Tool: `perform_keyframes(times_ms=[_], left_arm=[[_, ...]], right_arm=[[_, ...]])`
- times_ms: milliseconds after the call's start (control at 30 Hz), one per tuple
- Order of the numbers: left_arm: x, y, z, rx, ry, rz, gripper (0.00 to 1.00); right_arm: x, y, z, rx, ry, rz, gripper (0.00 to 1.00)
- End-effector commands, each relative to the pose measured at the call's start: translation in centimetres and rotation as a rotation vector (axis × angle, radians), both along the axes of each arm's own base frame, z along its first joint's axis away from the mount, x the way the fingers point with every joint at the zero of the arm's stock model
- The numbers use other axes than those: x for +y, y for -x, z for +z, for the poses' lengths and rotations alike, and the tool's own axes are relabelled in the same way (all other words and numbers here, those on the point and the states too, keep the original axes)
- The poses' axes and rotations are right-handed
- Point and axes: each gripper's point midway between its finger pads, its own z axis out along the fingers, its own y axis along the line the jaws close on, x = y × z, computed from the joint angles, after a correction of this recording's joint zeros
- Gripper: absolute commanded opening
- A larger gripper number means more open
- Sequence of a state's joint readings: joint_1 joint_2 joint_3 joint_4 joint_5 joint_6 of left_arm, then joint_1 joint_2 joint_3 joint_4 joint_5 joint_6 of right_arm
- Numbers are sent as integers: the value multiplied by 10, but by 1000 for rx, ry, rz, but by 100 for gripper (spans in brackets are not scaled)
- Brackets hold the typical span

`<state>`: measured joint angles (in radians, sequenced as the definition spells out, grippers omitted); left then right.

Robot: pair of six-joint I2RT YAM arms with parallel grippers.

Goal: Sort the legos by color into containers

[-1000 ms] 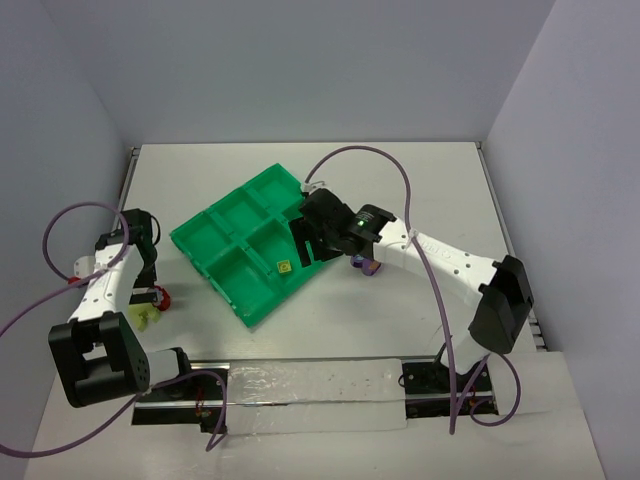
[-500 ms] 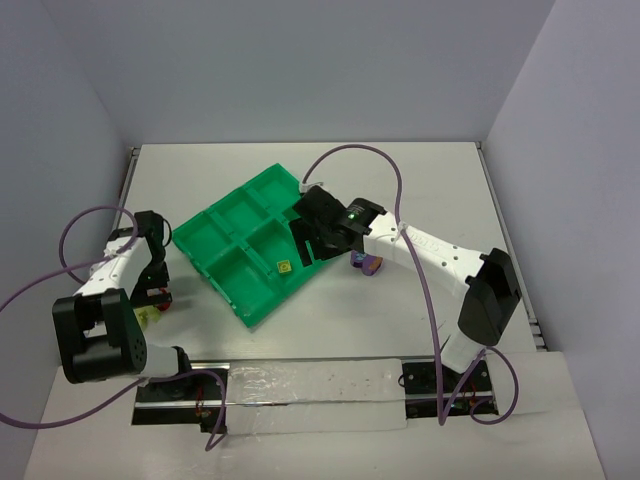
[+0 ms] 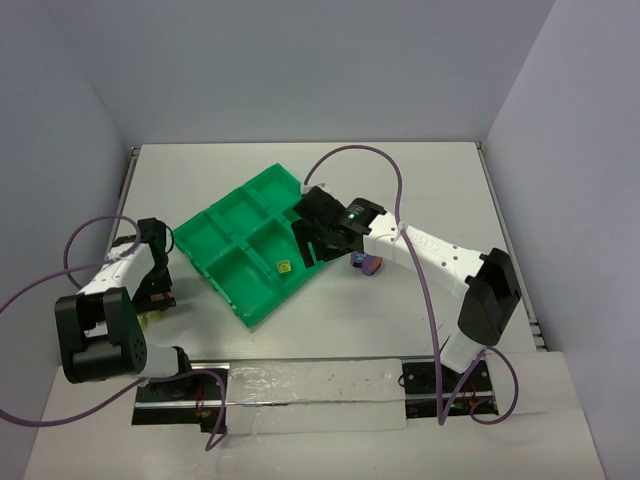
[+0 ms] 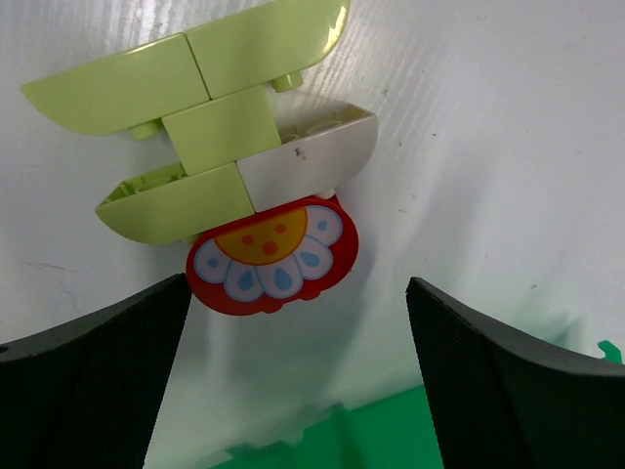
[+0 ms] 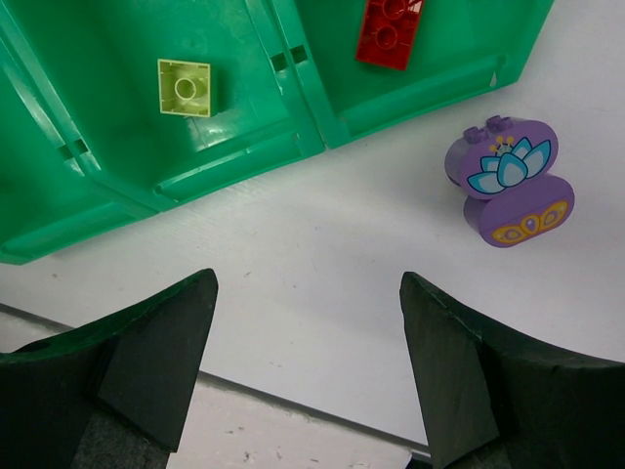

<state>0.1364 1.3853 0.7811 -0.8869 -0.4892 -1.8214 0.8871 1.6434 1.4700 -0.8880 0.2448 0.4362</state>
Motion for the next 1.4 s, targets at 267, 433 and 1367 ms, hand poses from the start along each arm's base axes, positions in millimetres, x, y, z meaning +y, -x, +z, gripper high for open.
perform_keyframes(times_ms=[267, 433, 1367], left_arm=[[8, -8, -2, -19, -31, 46, 99], [8, -7, -5, -36, -24, 67, 99], [19, 2, -12, -36, -21, 174, 85]], right_arm=[[3, -10, 9, -22, -3, -14, 83], [3, -10, 8, -18, -2, -13, 83], [5, -8, 2, 3, 4, -6, 83]])
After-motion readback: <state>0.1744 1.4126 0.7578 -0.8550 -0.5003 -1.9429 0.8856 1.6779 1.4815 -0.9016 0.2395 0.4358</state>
